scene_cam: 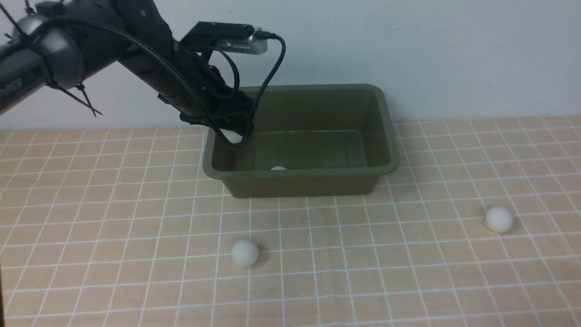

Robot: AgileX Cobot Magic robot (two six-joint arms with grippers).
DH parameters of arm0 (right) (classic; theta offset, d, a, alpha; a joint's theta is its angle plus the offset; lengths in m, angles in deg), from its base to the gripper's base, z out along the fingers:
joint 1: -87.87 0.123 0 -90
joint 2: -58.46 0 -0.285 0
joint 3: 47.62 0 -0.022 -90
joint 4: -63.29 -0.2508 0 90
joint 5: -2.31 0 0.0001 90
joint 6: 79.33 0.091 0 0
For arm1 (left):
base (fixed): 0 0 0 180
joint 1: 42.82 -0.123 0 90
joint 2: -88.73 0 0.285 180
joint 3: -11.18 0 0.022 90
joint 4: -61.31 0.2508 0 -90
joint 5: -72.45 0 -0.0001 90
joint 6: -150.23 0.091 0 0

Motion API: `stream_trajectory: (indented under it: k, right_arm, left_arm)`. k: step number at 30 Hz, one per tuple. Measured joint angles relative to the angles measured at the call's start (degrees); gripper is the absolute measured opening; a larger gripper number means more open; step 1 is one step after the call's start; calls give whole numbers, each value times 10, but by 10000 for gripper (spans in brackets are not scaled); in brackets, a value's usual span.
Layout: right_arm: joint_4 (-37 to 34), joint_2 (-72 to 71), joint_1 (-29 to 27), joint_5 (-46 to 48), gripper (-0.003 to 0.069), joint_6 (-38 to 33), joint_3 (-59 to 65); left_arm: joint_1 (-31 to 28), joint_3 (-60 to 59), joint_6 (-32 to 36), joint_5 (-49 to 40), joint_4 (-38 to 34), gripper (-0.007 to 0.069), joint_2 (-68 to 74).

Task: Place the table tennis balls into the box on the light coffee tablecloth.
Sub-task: 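Drop the ball into the bin, then reach for and grasp a ping pong ball on the table beside the basket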

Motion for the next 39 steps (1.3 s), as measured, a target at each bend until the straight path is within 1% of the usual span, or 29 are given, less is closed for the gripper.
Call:
stream_trajectory:
  k: [6,12,15,20,24,26,30,33,37,39]
  right_arm:
    - [0,0,0,0,-19,0,0]
    - [0,0,0,0,-19,0,0]
    - [0,0,0,0,-19,0,0]
    - [0,0,0,0,-19,0,0]
    - [0,0,0,0,-19,0,0]
    - [0,0,0,0,-19,0,0]
    - [0,0,0,0,-19,0,0]
    - [0,0,0,0,-19,0,0]
    - [0,0,0,0,-19,0,0]
    - [0,0,0,0,-19,0,0]
  left_arm:
    - [0,25,12,2,-10,318,67]
    - [0,38,35,11,-37,320,88]
    - [0,39,54,11,-47,350,88]
    - [0,40,60,11,-52,435,88]
    - [0,42,63,9,-53,456,88]
    - [0,56,63,-15,-53,457,88]
    - [0,99,62,-90,-52,457,84]
    - [0,154,44,-174,-44,457,69]
    - [0,192,13,-198,-17,458,51]
    - [0,196,-23,-203,16,459,38]
